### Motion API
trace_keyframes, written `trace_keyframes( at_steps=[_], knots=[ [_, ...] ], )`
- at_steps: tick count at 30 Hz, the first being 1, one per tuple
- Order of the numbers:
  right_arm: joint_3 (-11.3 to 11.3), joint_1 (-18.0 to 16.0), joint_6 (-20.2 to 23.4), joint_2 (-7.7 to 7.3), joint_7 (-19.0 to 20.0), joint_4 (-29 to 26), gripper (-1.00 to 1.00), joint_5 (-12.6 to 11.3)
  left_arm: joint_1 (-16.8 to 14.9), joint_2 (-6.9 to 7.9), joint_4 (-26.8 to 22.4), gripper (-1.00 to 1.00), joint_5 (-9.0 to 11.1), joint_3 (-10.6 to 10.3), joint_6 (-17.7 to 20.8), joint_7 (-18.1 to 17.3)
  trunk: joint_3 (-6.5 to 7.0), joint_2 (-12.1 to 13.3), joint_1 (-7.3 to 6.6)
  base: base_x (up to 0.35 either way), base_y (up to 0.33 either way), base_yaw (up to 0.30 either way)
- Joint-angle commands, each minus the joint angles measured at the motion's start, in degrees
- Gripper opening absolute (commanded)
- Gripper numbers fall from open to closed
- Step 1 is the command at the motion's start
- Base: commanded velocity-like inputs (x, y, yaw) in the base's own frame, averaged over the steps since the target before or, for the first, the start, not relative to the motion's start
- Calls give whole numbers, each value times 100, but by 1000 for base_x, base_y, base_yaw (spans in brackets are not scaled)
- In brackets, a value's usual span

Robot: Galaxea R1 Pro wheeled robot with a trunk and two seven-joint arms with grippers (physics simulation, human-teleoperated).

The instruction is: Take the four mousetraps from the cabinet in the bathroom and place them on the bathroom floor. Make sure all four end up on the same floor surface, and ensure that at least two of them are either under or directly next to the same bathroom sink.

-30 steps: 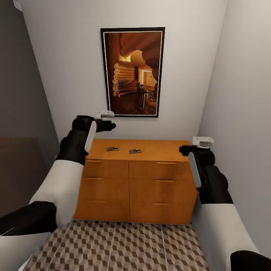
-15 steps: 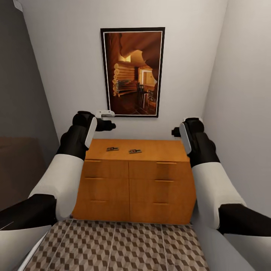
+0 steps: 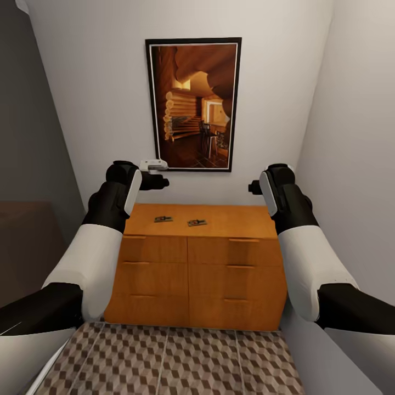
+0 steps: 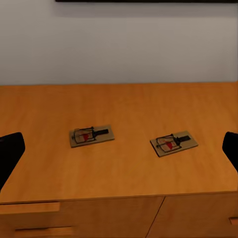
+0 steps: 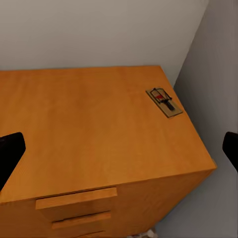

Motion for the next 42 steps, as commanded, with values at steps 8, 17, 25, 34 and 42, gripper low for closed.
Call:
trace_keyframes(
  at_steps=[8, 17, 25, 34, 42],
  knots=[
    [-15, -19, 20, 8, -21, -20, 100, 16, -5, -2, -13, 100, -15, 3, 24, -1, -7, -3, 2, 282, 0, 0],
    [-21, -23, 20, 10, -18, -30, 100, -5, -5, -4, -27, 100, -14, 1, 27, -5, -7, -3, 2, 317, 0, 0],
    [-18, -23, 20, 9, -20, -19, 100, -43, -5, -5, -46, 100, -14, 4, 35, -5, -7, -3, 2, 303, 0, 0],
    [-27, -23, 20, -3, -17, 21, 100, -39, -5, -5, -166, 100, -14, 7, 65, -5, -7, -3, 2, 172, 0, 0],
    [-29, -23, 20, -74, -4, 41, 100, -66, -5, -5, -256, 100, -5, 7, 84, 0, -7, -3, 2, 33, 0, 0]
  ],
)
